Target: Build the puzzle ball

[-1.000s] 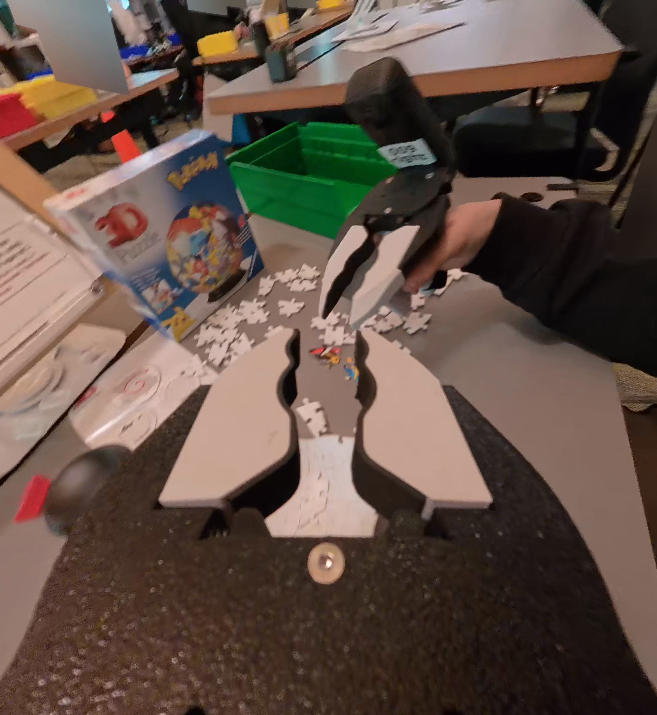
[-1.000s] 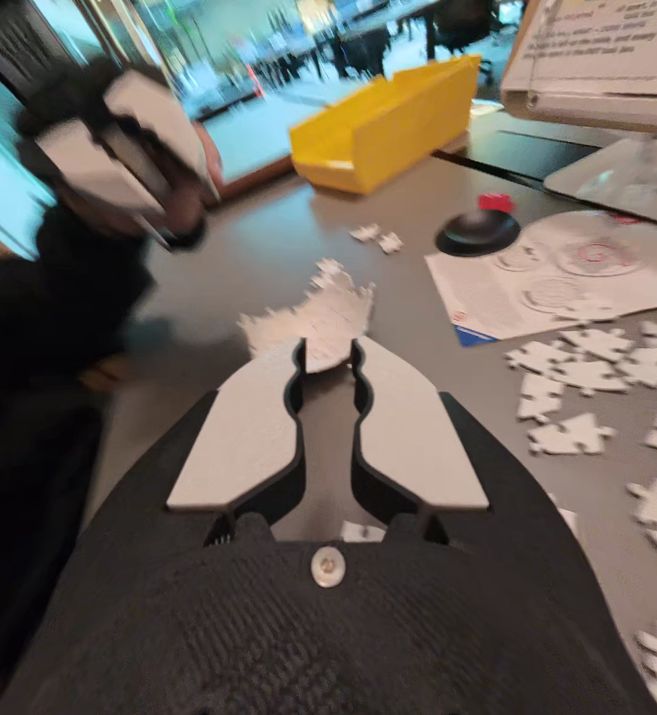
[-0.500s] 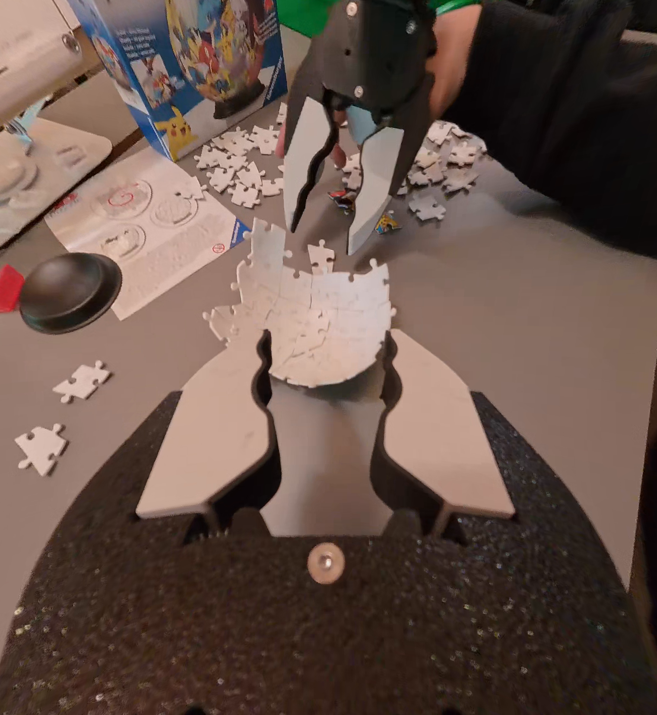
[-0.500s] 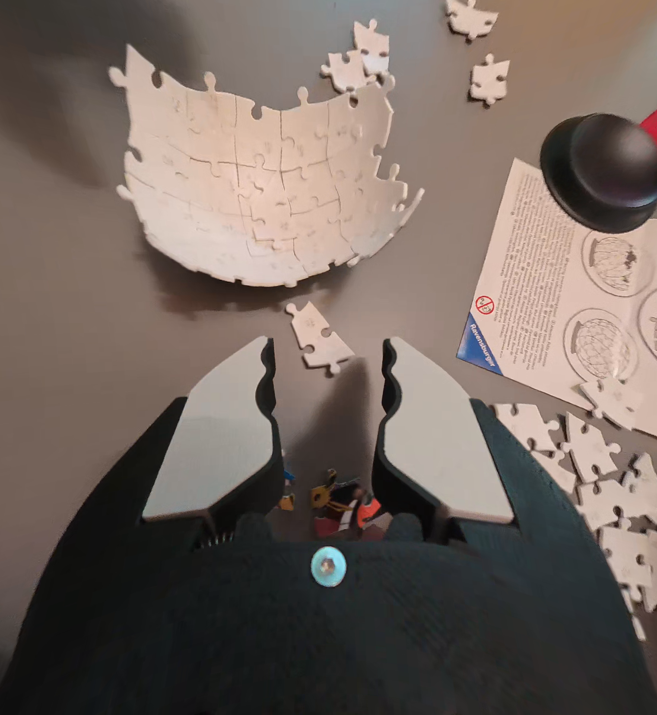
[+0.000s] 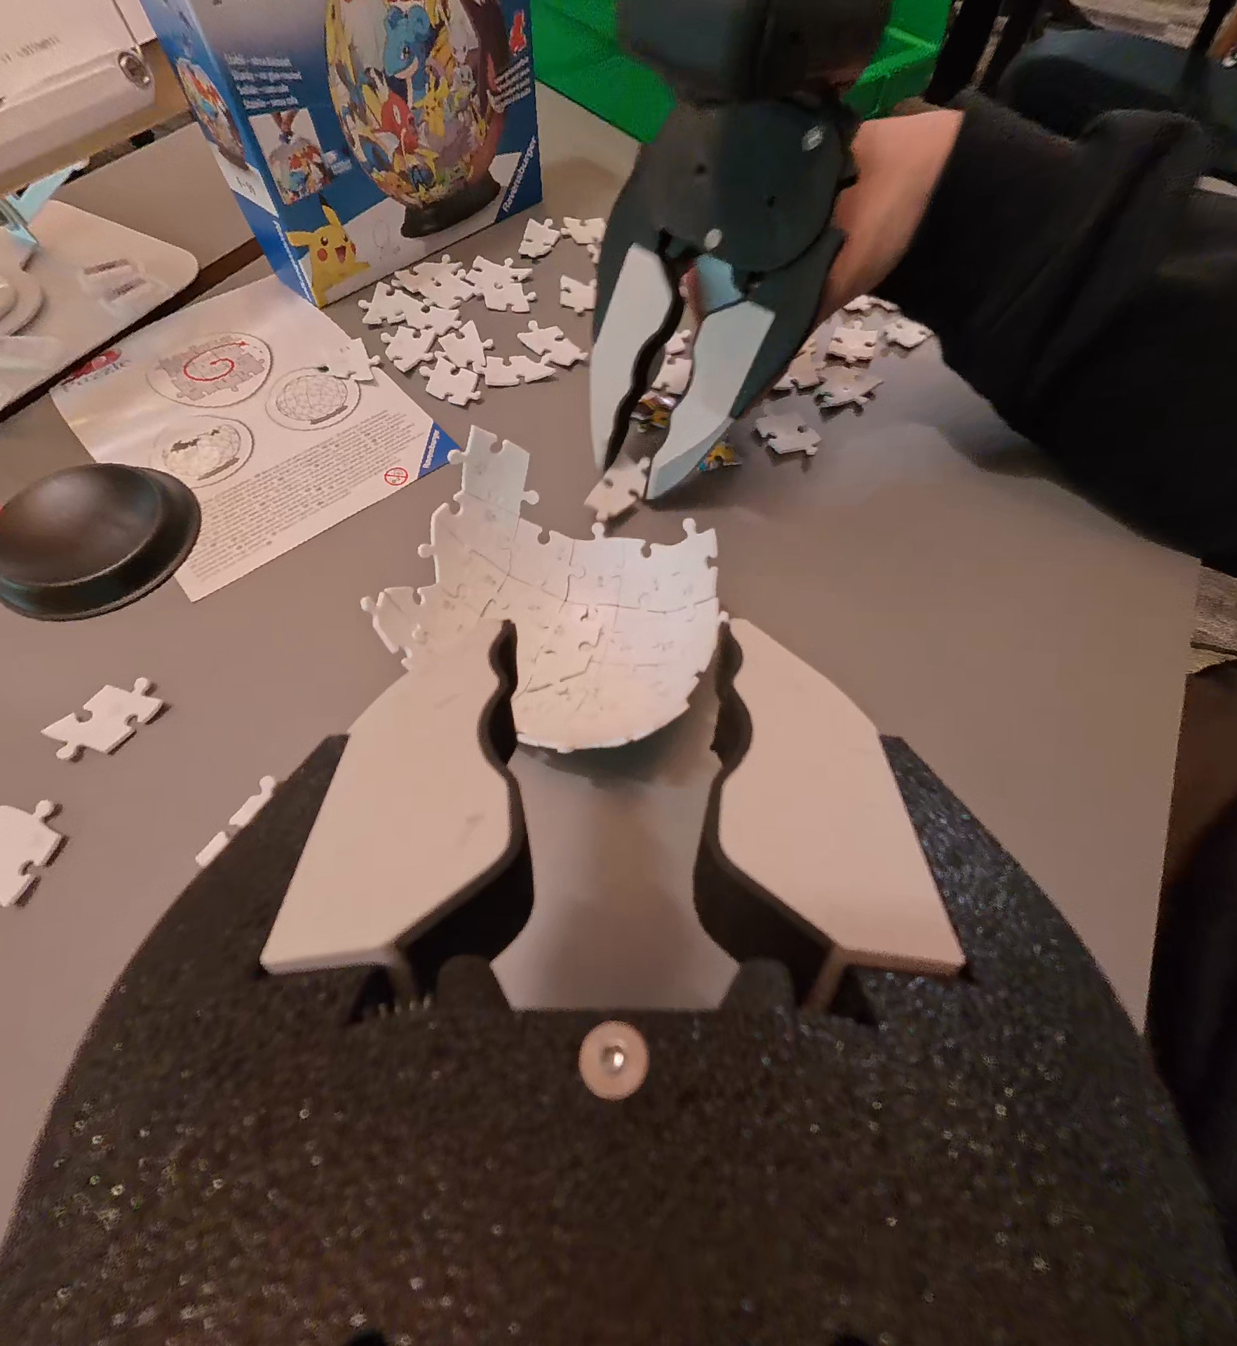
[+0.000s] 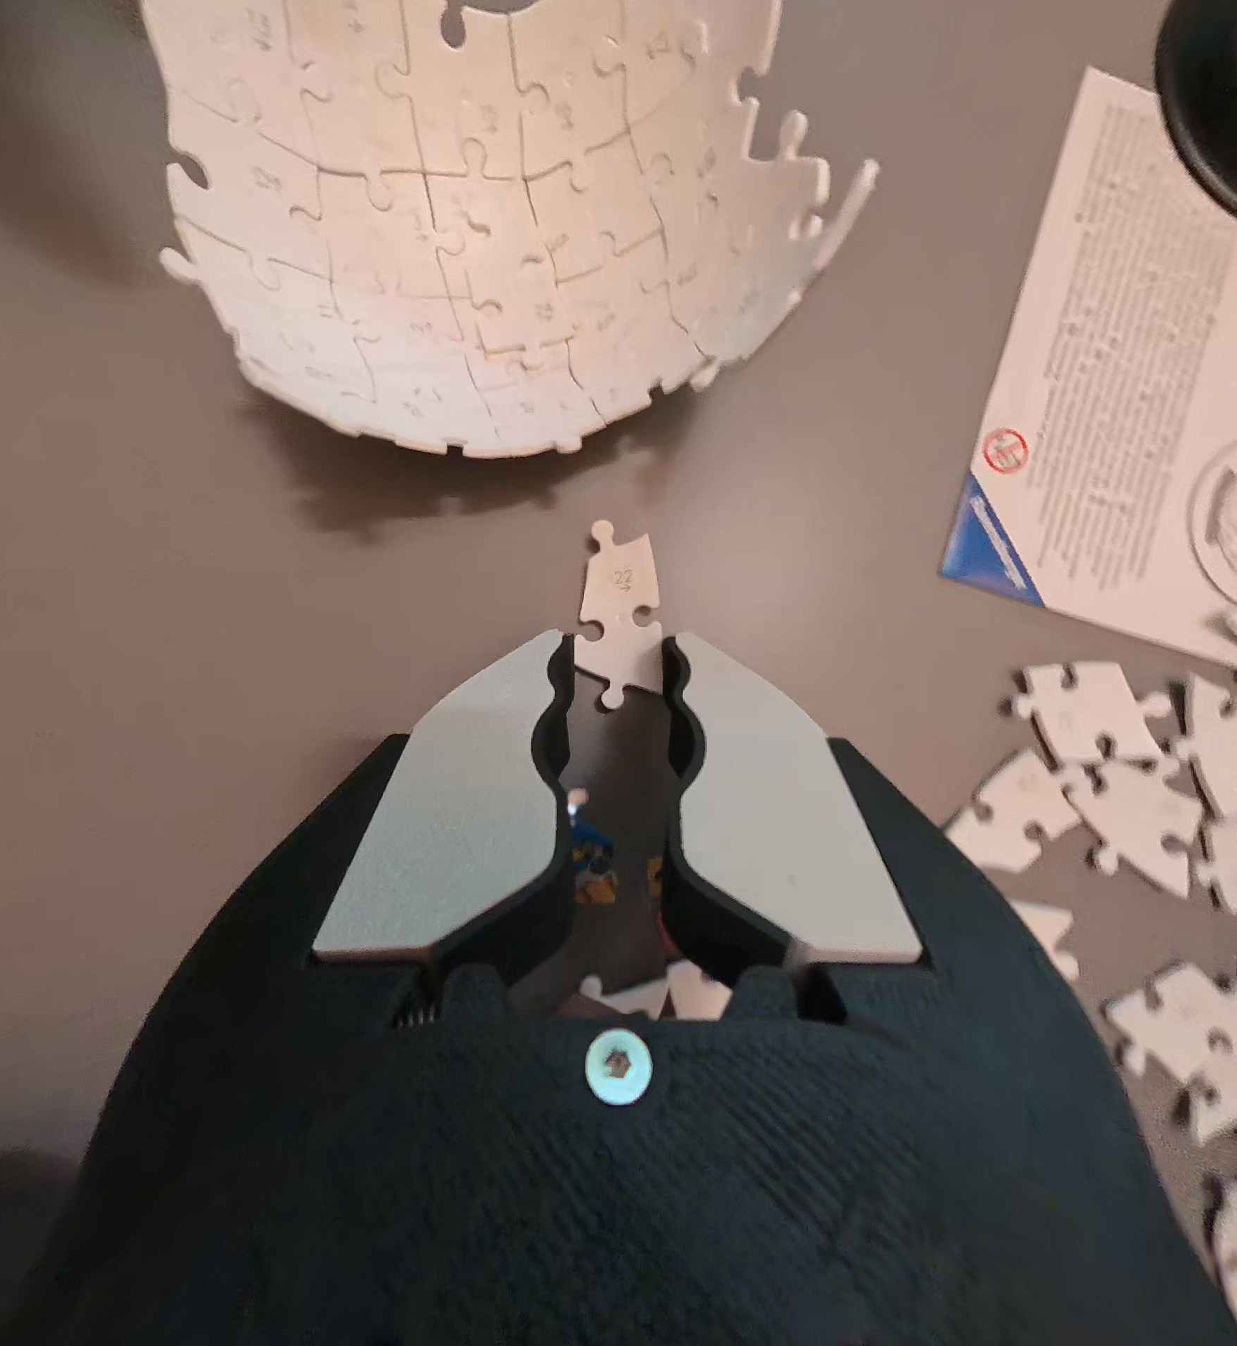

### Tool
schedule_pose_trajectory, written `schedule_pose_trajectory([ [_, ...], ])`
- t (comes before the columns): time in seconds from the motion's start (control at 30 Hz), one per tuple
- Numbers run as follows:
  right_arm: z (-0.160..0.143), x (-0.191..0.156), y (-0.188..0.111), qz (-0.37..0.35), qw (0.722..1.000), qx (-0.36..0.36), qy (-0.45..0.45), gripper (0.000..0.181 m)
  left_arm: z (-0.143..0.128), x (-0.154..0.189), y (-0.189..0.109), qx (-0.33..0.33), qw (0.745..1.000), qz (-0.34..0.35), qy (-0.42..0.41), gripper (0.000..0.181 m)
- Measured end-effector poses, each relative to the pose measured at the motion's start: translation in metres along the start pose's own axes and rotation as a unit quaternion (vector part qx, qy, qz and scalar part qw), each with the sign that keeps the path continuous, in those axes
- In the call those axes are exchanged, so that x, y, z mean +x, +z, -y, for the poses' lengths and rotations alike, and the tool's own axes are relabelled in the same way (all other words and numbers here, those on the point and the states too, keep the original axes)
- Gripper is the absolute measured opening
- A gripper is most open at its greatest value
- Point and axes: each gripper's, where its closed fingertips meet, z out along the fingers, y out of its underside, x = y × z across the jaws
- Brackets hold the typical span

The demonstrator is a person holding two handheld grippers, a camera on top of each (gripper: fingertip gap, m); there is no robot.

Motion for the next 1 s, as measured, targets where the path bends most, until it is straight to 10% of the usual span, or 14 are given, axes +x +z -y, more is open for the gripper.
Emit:
schedule_pose_trajectory([
  [0.37, 0.101, -0.018, -0.102, -0.262, 0.942, 0.209, 0.016, 0.023, 0.055, 0.012, 0.006, 0.078, 0.994, -0.034, -0.071, 0.039],
  [0.7, 0.134, -0.039, -0.111, -0.297, 0.926, 0.230, -0.028, 0.023, 0.101, 0.022, 0.014, 0.135, 0.973, -0.098, -0.159, 0.016],
  [1.0, 0.132, -0.038, -0.126, -0.265, 0.929, 0.259, -0.018, 0.014, 0.095, 0.017, 0.021, 0.022, 0.994, -0.094, -0.051, 0.002],
])
